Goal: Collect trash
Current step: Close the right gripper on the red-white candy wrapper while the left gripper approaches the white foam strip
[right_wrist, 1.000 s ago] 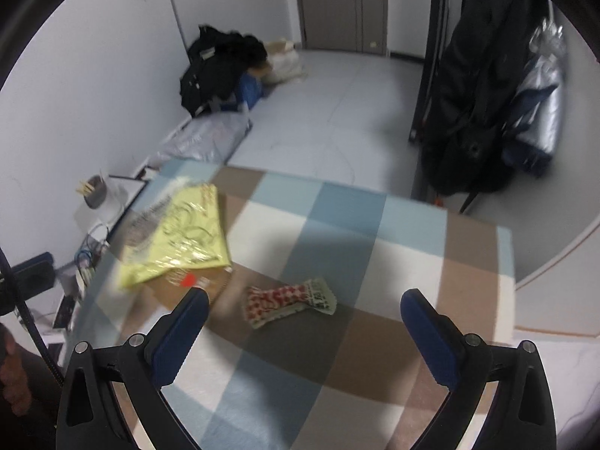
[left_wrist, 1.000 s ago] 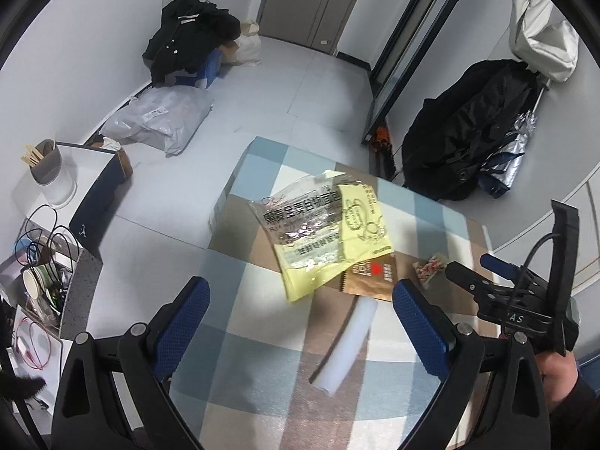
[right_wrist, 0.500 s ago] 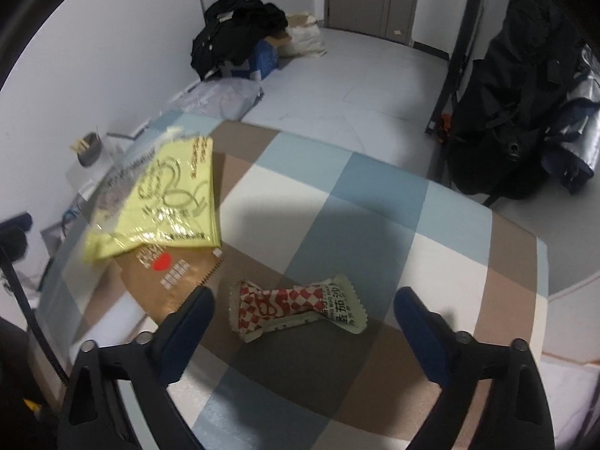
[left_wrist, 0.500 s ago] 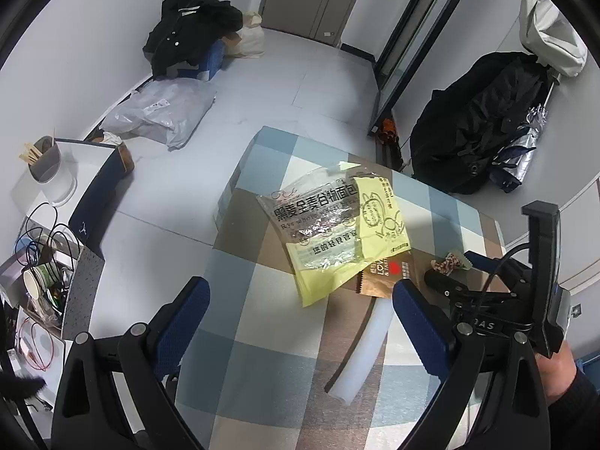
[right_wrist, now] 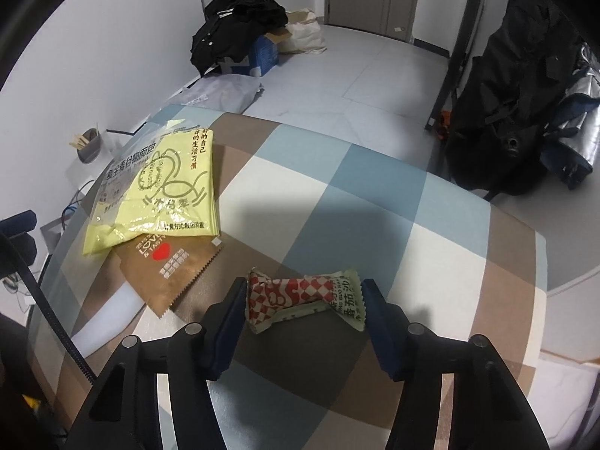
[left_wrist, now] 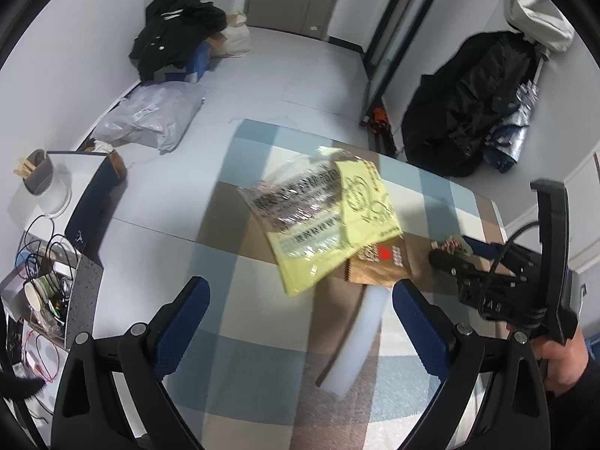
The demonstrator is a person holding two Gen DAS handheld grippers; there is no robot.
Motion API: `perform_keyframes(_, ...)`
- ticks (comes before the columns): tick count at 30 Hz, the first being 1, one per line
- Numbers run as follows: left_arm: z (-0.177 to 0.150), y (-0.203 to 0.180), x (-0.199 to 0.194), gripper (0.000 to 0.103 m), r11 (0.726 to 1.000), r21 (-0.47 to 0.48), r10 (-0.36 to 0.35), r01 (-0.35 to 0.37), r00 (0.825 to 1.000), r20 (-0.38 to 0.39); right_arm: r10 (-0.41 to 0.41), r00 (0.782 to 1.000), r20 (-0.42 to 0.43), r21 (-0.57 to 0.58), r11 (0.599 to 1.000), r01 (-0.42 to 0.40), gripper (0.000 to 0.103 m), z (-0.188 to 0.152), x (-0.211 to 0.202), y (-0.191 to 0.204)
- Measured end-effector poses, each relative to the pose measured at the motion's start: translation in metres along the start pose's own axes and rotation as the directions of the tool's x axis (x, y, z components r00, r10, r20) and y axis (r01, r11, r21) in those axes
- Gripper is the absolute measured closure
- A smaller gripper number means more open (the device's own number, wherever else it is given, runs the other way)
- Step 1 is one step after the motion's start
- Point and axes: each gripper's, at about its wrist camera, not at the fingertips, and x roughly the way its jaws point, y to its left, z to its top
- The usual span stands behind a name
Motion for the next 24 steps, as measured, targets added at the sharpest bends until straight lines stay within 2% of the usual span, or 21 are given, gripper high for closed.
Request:
perform_keyframes(9,-0.014,-0.026,0.011,0.007,0.993,0.107,-0.035,0.041,0.998,-0.054,-0.001,0.998,0.064,0.06,0.998,-0.003,0.044,-0.003,-0.024,-0.019)
perform_keyframes(15,-0.019,-0.033,0.027,0.009,0.987,0.156,-0.022,0.038,0.995,-0.102,-0.007,0.995,0.1,0.09,0.996,-0.002,0.044,-0.005,-0.037,-0.027)
perform_keyframes(20,-0.02,-0.039,0.038,0.027,0.978,0.21,0.005,0.023,0.991,-0.132,0.005,0.993,0.117,0.102,0.995,-0.017,0.044,-0.005,-0.045,-0.029)
perform_keyframes(22,-0.02,-0.041,0.04,0.039,0.975,0.219,0.005,0.027,0.989,-0.147,0.01,0.993,0.121,0.101,0.995,-0.022,0.044,-0.005,-0.046,-0.029)
perform_keyframes(24,-0.021,-0.042,0.041,0.044,0.974,0.225,0.011,0.024,0.988,-0.156,0.009,0.992,0.127,0.101,0.995,-0.022,0.044,-0.007,-0.049,-0.03)
